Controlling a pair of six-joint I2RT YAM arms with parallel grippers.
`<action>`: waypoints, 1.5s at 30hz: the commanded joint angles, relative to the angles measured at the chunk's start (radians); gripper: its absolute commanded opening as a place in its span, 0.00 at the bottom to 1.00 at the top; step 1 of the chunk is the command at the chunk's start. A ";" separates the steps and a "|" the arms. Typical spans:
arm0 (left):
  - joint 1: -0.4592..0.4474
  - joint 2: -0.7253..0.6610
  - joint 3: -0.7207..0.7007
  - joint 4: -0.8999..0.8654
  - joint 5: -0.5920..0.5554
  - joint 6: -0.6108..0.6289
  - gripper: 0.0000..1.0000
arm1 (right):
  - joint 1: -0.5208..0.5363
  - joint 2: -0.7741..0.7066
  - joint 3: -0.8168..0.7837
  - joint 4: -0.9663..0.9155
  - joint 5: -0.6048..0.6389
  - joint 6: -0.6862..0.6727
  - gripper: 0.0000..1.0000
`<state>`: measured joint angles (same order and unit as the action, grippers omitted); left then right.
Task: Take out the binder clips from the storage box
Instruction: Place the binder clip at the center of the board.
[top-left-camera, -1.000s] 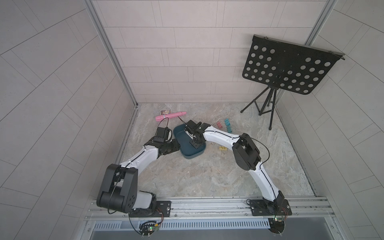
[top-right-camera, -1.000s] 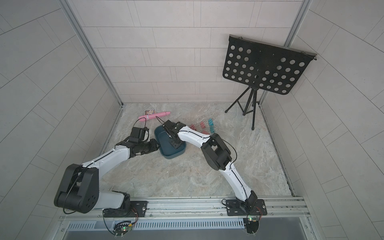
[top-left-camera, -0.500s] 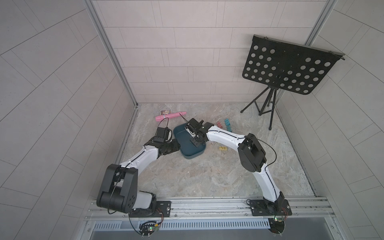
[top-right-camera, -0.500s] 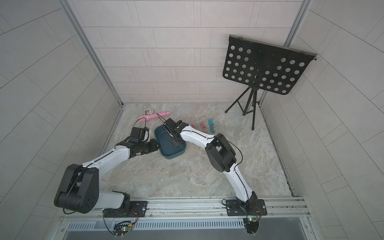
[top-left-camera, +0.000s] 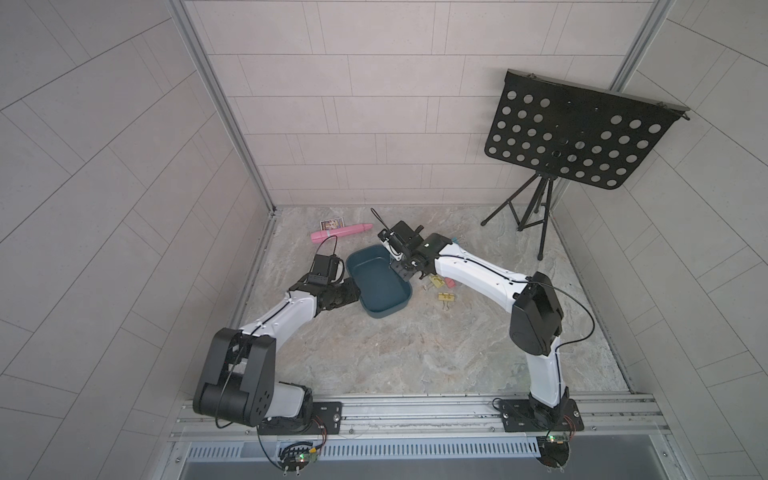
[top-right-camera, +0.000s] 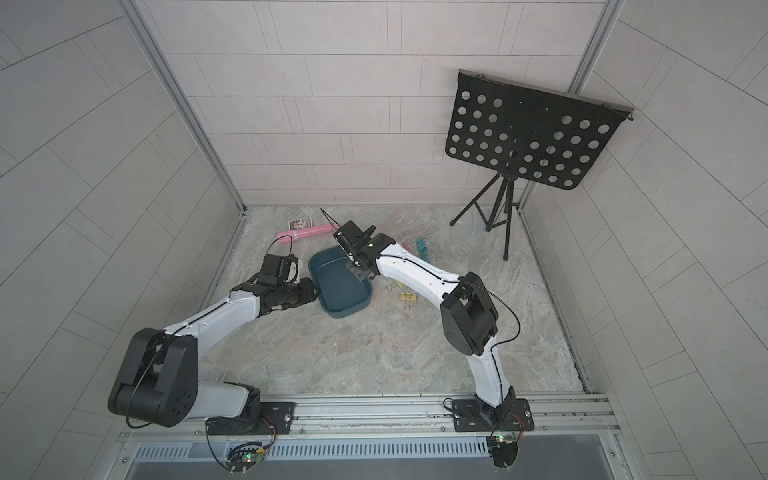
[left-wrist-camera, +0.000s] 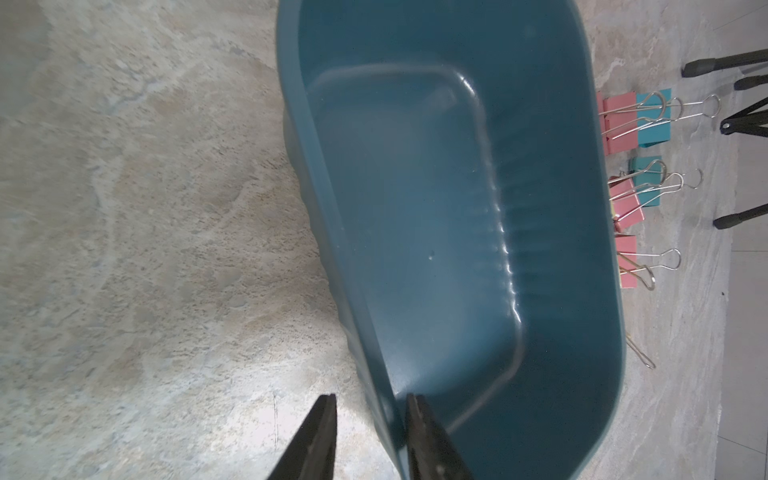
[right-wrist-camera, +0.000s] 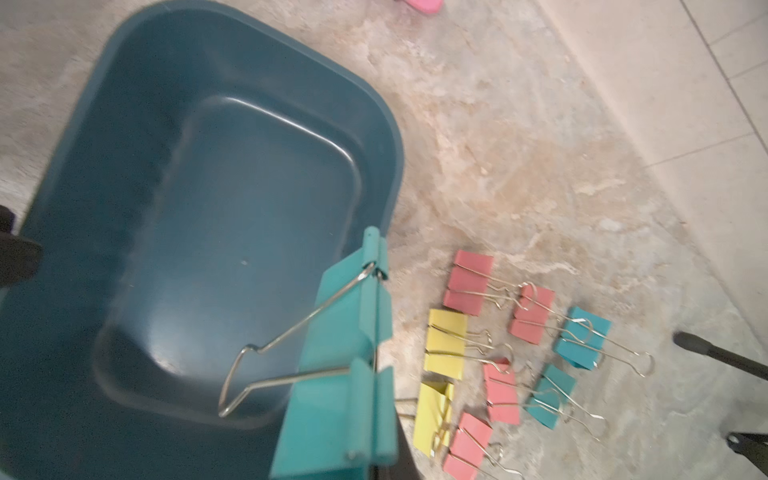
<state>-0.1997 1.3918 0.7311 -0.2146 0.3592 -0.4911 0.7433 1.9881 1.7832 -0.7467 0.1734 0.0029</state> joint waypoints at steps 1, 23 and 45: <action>-0.003 -0.002 0.021 -0.009 -0.016 0.026 0.37 | -0.065 -0.096 -0.060 -0.075 0.081 -0.034 0.00; -0.003 -0.017 0.003 0.042 0.003 0.017 0.37 | -0.305 -0.113 -0.274 -0.308 0.421 -0.122 0.00; -0.003 -0.008 -0.001 0.053 0.008 0.016 0.37 | -0.303 0.039 -0.243 -0.287 0.477 -0.124 0.00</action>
<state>-0.1997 1.3911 0.7307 -0.1696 0.3630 -0.4801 0.4381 2.0090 1.5311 -1.0325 0.6247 -0.1310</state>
